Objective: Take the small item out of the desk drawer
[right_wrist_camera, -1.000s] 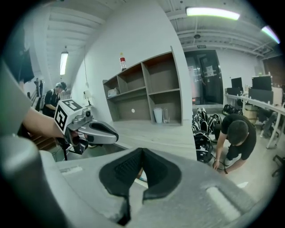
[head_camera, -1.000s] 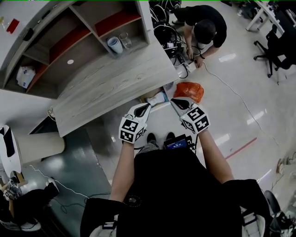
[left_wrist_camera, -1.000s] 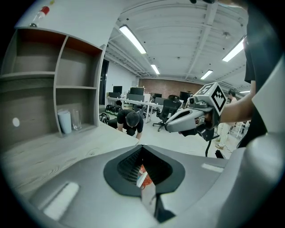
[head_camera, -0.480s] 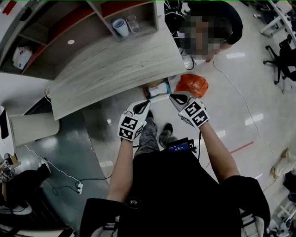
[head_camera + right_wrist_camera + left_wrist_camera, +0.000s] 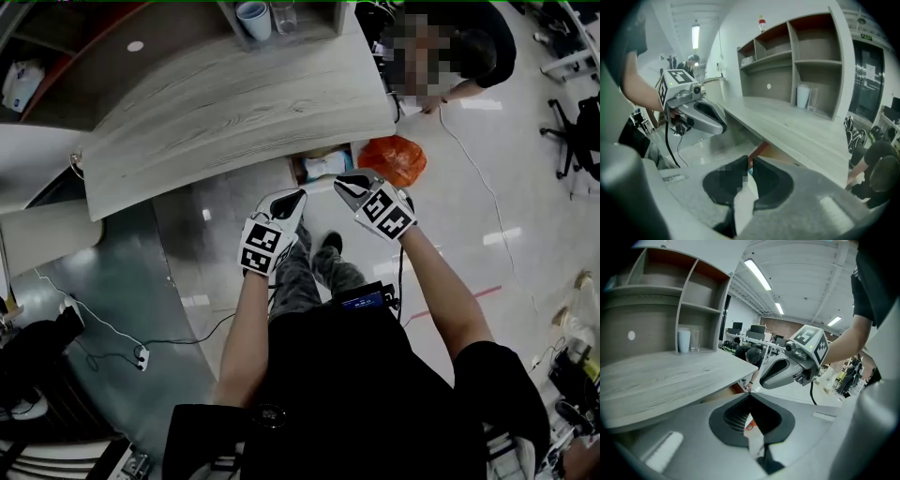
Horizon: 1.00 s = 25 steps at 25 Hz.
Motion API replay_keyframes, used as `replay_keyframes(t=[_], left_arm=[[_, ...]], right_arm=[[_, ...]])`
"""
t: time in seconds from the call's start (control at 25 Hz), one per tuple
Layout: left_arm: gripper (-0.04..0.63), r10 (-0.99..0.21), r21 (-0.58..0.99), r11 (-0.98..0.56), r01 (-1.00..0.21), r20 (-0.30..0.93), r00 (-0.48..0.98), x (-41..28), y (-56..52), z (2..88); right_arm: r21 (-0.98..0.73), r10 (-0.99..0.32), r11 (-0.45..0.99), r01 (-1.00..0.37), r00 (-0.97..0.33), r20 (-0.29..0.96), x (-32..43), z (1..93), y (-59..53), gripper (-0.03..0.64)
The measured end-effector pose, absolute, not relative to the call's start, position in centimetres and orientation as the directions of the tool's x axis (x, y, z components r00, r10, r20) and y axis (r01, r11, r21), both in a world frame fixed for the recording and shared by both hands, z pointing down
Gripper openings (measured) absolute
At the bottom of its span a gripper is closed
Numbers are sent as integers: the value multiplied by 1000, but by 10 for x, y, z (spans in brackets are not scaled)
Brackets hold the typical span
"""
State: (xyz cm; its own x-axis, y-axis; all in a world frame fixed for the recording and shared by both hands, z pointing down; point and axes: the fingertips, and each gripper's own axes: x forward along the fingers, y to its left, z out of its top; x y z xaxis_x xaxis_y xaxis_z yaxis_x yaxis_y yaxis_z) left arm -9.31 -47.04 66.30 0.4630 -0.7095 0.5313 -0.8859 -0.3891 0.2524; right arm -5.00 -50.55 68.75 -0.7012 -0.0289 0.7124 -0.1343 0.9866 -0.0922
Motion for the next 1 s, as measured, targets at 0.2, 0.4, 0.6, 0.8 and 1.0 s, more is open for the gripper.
replay_keyframes(t=[0.2, 0.4, 0.6, 0.8, 1.0], left_arm=[[0, -710, 260, -364, -894, 543, 448, -105, -472, 683], [0, -708, 266, -360, -894, 546, 448, -105, -473, 698], [0, -713, 256, -349, -901, 551, 433, -112, -472, 716], [0, -713, 264, -330, -906, 559, 423, -119, -465, 731], [0, -717, 275, -302, -913, 566, 408, -129, -459, 743]], right_arm=[[-81, 17, 994, -67, -658, 753, -65, 721, -512, 49], [-79, 56, 997, -10, -619, 784, -77, 755, -517, 76], [-42, 79, 996, 80, -549, 832, -85, 792, -516, 108], [-22, 97, 987, 158, -490, 866, -91, 826, -512, 124], [-6, 106, 973, 231, -425, 899, -98, 854, -512, 158]])
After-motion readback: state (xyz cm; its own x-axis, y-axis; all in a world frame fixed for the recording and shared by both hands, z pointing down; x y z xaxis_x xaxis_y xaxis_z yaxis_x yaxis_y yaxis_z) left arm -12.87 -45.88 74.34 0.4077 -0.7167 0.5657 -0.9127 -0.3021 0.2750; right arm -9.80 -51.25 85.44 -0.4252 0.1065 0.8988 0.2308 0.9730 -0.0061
